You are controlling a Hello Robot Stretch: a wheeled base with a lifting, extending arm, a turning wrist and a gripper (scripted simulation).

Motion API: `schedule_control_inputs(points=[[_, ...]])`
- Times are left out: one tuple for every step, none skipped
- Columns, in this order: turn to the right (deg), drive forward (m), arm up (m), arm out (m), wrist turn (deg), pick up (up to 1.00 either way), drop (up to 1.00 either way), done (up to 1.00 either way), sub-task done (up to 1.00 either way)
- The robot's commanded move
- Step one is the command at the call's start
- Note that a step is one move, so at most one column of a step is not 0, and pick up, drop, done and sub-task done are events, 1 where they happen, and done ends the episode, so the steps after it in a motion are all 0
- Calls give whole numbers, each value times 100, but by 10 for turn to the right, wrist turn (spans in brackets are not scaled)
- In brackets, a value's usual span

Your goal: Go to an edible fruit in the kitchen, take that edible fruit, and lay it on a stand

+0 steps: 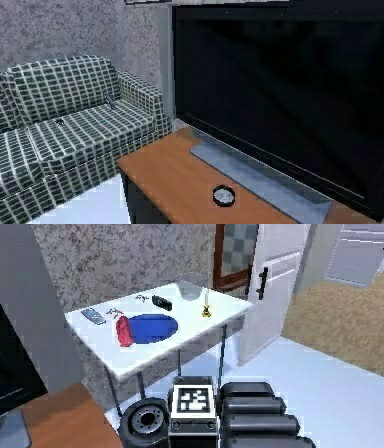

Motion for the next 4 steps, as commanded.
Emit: schedule_control_inputs(points=[[-450, 0, 0, 0, 0, 0, 0, 0, 0], [-150, 0, 0, 0, 0, 0, 0, 0, 0], [0, 0, 0, 48, 0, 0, 0, 0, 0], [0, 0, 0, 0, 450, 0, 0, 0, 0]])
